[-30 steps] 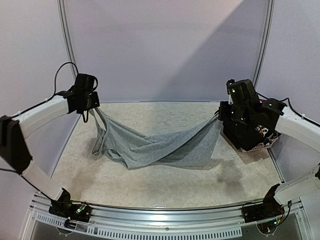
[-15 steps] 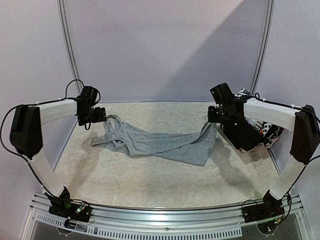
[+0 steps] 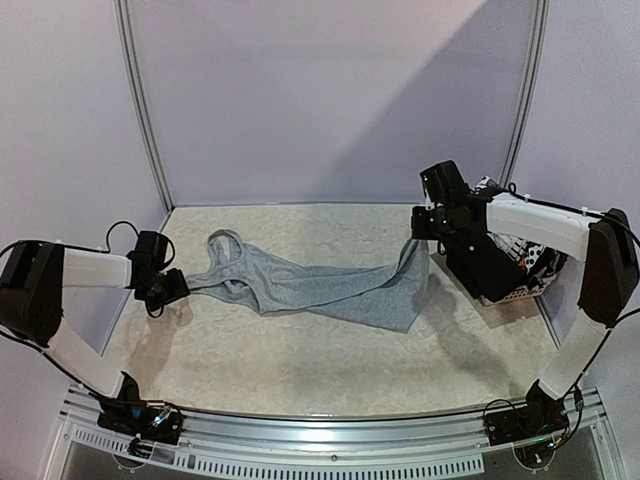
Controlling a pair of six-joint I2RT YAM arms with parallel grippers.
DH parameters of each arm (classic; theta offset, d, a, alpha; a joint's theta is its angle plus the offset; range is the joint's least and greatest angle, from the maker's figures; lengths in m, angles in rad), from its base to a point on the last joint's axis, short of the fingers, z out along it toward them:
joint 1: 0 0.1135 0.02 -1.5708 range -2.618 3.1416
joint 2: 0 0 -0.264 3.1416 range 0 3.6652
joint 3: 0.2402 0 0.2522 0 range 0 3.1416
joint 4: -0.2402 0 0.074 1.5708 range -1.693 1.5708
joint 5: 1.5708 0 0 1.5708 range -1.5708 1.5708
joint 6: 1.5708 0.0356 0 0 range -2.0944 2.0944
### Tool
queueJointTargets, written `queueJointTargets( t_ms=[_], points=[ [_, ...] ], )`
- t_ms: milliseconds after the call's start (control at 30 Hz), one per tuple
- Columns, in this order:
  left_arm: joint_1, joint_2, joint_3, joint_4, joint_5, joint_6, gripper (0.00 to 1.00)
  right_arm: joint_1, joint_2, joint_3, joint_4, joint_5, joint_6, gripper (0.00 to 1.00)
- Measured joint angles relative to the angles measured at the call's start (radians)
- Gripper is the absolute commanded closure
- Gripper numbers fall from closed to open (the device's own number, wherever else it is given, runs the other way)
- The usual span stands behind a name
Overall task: Fold and stack the mixed laundry pile
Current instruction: Pick up the crumpled tank top from the center of the board.
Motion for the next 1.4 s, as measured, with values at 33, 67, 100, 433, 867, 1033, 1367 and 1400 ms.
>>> queueJointTargets(
  t_ms=[33, 67, 100, 433, 867, 1033, 1367, 1400],
  points=[
    [0.017, 0.002, -0.003, 0.019, 0.02, -0.006, 0.34, 0.0, 0.0, -0.001, 0.001, 0.0, 0.0, 1.0],
    [0.027, 0.002, -0.004, 0.034, 0.034, -0.011, 0.34, 0.0, 0.0, -0.002, 0.002, -0.002, 0.0, 1.0],
    [0.036, 0.002, -0.004, 0.056, 0.05, -0.018, 0.35, 0.0, 0.0, -0.003, 0.003, -0.003, 0.0, 1.0],
    [0.046, 0.1, 0.029, 0.152, 0.154, -0.064, 0.5, 0.0, 0.0, -0.035, 0.013, -0.007, 0.0, 1.0],
    [0.048, 0.206, 0.068, 0.263, 0.159, -0.149, 1.0, 0.0, -0.002, -0.076, 0.018, -0.006, 0.0, 1.0],
    [0.049, 0.196, 0.06, 0.306, 0.181, -0.161, 1.0, 0.0, -0.014, -0.101, 0.017, -0.007, 0.0, 1.0],
    [0.047, -0.361, 0.085, 0.069, 0.118, -0.126, 1.0, -0.002, -0.262, -0.158, -0.005, -0.077, -0.004, 1.0],
    [0.047, -0.421, 0.107, 0.034, 0.105, -0.121, 1.0, -0.001, -0.318, -0.166, -0.005, -0.097, -0.007, 1.0]
  ],
)
